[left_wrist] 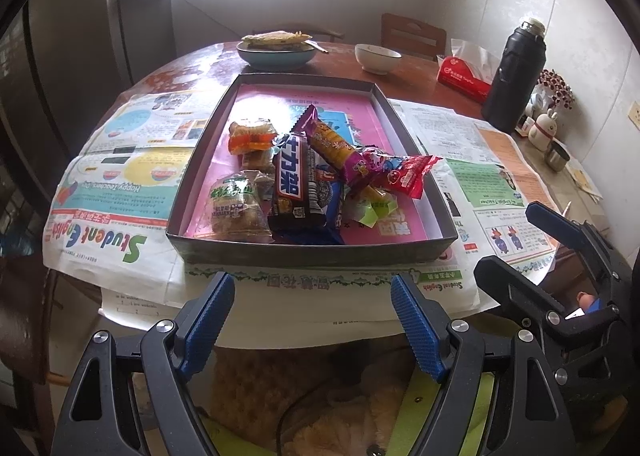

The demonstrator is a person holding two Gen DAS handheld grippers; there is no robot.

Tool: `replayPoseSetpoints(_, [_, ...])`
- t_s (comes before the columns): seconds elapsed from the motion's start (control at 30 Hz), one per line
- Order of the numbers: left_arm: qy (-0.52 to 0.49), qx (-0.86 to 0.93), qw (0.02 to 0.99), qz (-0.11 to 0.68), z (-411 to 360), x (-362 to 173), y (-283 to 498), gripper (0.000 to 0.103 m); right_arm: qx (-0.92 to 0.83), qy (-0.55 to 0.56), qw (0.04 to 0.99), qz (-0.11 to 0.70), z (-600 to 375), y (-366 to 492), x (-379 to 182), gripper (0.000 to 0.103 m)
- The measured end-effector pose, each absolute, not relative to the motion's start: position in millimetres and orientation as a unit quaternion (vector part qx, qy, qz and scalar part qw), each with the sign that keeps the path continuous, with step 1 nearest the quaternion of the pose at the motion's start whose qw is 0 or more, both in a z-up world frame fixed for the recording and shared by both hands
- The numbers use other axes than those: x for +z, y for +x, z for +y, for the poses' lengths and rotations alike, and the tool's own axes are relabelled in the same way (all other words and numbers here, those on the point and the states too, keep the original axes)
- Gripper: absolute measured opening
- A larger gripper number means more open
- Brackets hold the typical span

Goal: Organize snacks

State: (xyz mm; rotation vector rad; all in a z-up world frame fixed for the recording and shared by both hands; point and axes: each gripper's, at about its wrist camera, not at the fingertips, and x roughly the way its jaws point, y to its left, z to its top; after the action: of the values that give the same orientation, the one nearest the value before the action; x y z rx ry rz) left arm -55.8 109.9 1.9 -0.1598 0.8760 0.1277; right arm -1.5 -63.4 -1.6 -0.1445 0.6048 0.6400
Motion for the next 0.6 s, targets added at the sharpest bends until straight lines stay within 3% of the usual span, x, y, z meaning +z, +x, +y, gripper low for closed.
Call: replayPoseSetpoints(0.6, [-0.076, 0.063, 0.901, 0.421, 112.2, 3.7, -57.5, 0.082, 0.308, -0.072, 0.903, 0.292, -61.6, -2.1, -0.7, 0.101])
